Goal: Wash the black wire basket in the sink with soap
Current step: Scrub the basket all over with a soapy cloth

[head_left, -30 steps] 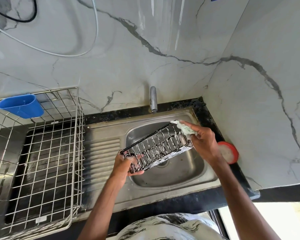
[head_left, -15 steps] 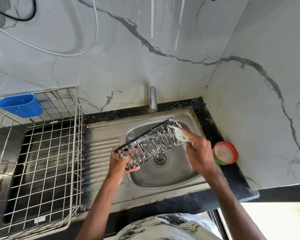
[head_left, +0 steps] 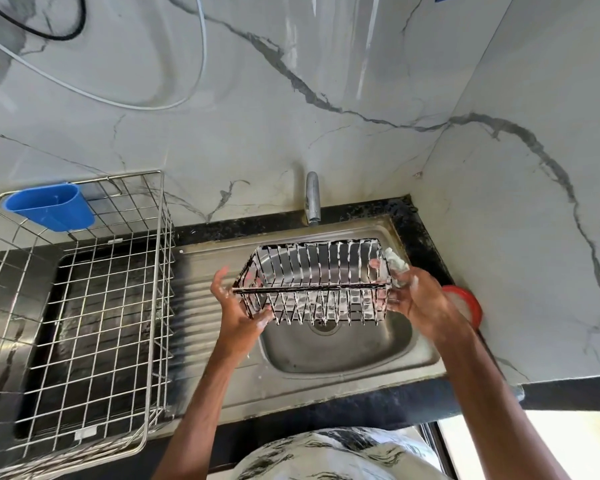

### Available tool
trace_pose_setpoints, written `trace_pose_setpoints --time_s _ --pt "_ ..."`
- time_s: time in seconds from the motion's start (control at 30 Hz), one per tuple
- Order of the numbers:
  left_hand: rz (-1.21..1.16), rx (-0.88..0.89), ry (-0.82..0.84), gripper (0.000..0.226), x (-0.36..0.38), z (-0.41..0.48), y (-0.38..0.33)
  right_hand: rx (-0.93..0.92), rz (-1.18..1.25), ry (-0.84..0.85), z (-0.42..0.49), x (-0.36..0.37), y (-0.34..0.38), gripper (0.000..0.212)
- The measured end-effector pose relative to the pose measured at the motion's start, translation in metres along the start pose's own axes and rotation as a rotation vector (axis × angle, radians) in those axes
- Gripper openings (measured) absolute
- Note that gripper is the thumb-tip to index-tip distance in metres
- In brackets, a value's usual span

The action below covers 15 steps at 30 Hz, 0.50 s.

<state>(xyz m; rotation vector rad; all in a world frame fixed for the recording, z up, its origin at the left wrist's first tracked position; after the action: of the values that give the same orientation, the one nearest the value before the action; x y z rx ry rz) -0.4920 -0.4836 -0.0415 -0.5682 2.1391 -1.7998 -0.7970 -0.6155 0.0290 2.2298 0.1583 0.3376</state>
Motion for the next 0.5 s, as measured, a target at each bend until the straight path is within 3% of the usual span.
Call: trace_pose_setpoints --time_s 0.1,0.13,0.2,0.23,0.33,0.43,0.5 --pt "-0.063 -0.164 -0.015 0.109 0.001 0.0 0.017 -0.071 -0.062 -0.009 0.004 0.0 0.001 0.03" --pt "-0.081 -0.228 -0.006 0.095 0.006 -0.005 0.02 -0.1 -0.087 0.001 0.006 0.0 0.002 0.033" --pt "-0.187 -0.331 0.009 0.041 0.012 -0.018 0.027 -0.154 -0.1 0.029 0.005 0.003 0.008 0.04" --pt "-0.269 -0.359 0.064 0.034 0.014 -0.022 0.031 -0.179 -0.1 0.037 0.004 0.003 0.012 0.04" --pt "-0.63 -0.444 0.212 0.064 0.014 -0.035 0.037 -0.221 -0.073 0.082 0.008 -0.002 0.02 0.04" --pt "-0.747 -0.359 0.354 0.107 0.02 -0.035 0.017 -0.207 -0.03 0.132 0.018 -0.015 0.018 0.04" --pt "-0.802 -0.309 0.46 0.104 0.03 -0.042 0.001 -0.202 -0.012 0.141 0.021 -0.022 0.017 0.039"
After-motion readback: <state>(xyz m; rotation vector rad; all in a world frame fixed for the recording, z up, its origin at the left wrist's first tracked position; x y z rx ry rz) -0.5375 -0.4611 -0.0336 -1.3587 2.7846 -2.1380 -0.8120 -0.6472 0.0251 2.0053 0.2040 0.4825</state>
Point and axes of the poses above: each hand's wrist, its own z-axis towards the middle knuckle, its own x-axis out of the palm, y = z × x, the point moved 10 cm from there along z, towards the middle knuckle, and after that the axes turned 3 degrees about y, right-handed, at the moved point
